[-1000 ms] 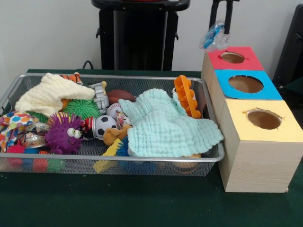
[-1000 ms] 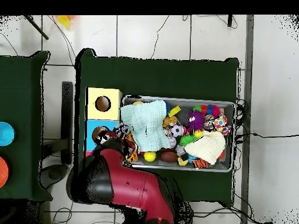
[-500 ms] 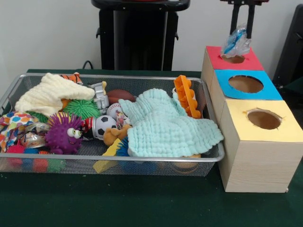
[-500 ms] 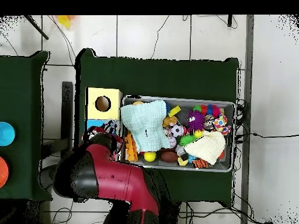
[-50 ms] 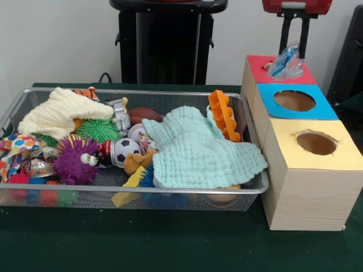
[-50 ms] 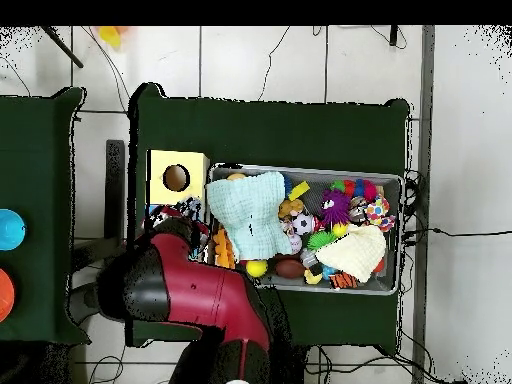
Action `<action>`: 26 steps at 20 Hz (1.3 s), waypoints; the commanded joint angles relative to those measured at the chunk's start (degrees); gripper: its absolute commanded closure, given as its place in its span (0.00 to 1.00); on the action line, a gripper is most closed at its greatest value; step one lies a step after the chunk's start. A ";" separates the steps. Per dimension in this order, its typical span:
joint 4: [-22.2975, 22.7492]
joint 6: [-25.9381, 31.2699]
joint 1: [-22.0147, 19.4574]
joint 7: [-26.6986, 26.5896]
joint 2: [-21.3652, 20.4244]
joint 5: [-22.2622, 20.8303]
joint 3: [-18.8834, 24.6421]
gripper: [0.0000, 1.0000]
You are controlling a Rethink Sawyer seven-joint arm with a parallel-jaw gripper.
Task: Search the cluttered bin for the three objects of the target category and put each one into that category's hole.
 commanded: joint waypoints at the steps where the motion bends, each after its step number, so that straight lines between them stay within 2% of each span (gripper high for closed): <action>1: -1.37 -4.35 -1.69 11.43 5.83 2.02 2.75 1.00; 6: -2.10 -4.10 -0.71 11.66 6.70 2.84 1.86 1.00; 13: -0.38 -5.31 -0.11 13.20 6.97 4.13 2.93 1.00; 26: 2.59 -7.51 7.95 18.67 9.38 12.92 1.79 1.00</action>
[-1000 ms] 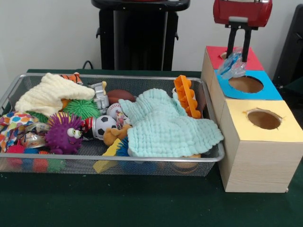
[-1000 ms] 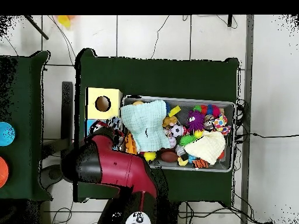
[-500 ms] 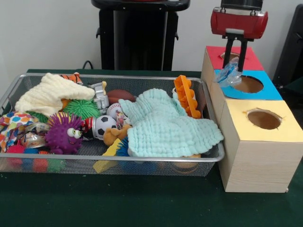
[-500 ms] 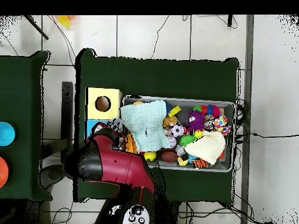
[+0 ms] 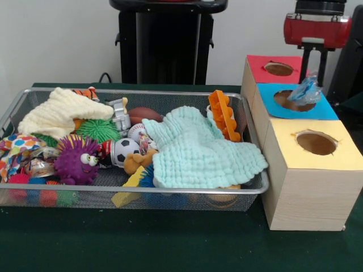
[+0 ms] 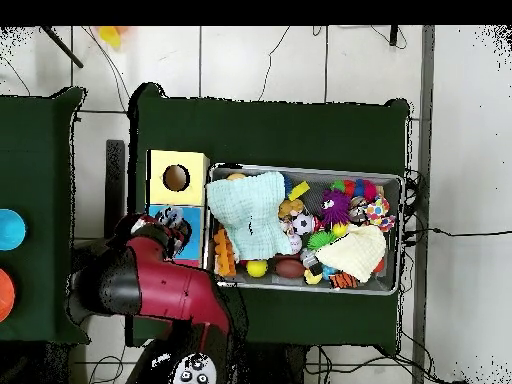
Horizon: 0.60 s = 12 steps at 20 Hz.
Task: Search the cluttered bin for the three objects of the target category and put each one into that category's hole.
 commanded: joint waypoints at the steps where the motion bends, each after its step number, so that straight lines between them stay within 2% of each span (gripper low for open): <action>1: 2.69 -4.22 1.93 18.64 2.73 5.71 1.69 1.00; 5: 4.19 -7.31 1.75 18.94 4.28 7.03 3.07 1.00; 12: 6.38 -11.26 -2.56 17.51 4.74 4.29 6.24 1.00</action>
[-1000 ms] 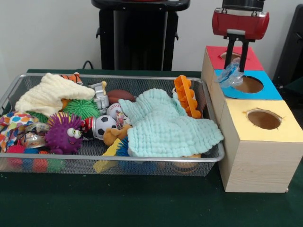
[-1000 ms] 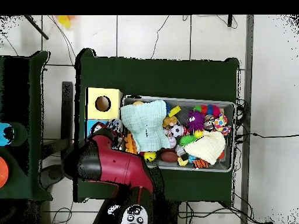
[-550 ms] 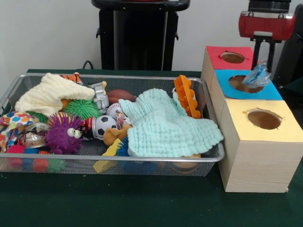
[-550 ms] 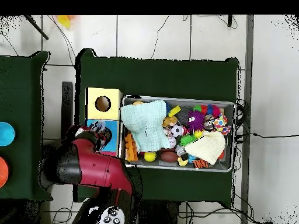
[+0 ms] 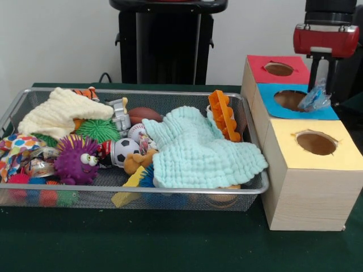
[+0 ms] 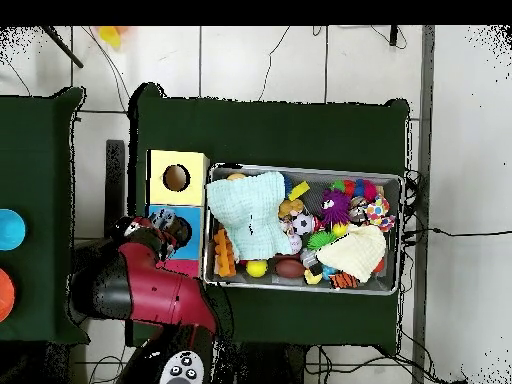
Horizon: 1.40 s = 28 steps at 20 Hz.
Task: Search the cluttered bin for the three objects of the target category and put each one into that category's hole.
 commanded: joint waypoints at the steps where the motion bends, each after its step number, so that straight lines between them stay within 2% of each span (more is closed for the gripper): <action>1: 4.68 -4.86 -4.35 14.03 2.42 0.67 5.28 1.00; 23: 8.85 -4.75 -3.56 14.30 -0.31 0.85 5.33 1.00; 28: 10.88 -5.91 -4.50 14.14 -0.93 -0.32 6.14 1.00</action>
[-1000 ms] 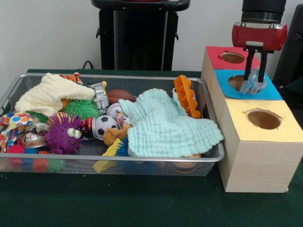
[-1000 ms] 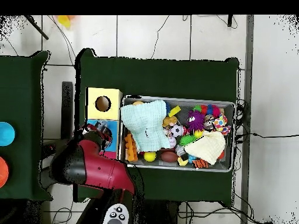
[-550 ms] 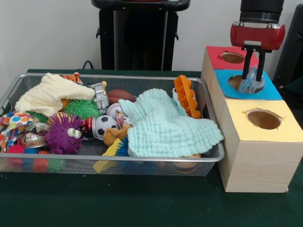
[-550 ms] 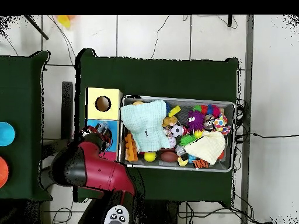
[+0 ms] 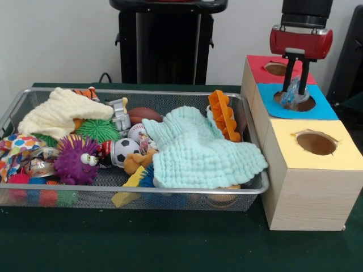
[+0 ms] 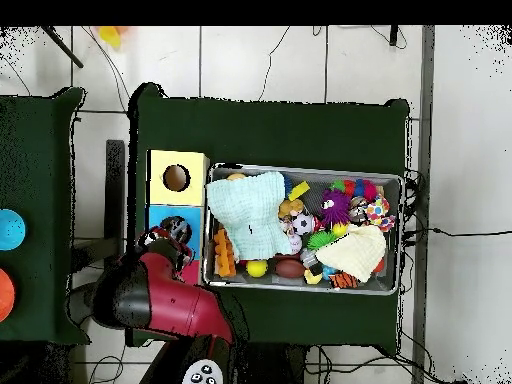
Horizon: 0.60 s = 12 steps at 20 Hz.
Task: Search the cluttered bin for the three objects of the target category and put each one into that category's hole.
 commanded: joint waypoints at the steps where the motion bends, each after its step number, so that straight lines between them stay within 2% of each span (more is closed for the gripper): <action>1: 5.95 -3.68 -2.32 13.80 -0.16 -0.58 5.71 1.00; 4: 6.63 -4.53 -2.43 13.83 -0.23 -0.87 6.00 1.00; 5: 7.09 -5.48 -2.80 13.86 -0.27 -1.07 6.41 0.00; 12: 7.32 -5.68 -3.08 14.55 -0.87 -0.14 7.69 0.00</action>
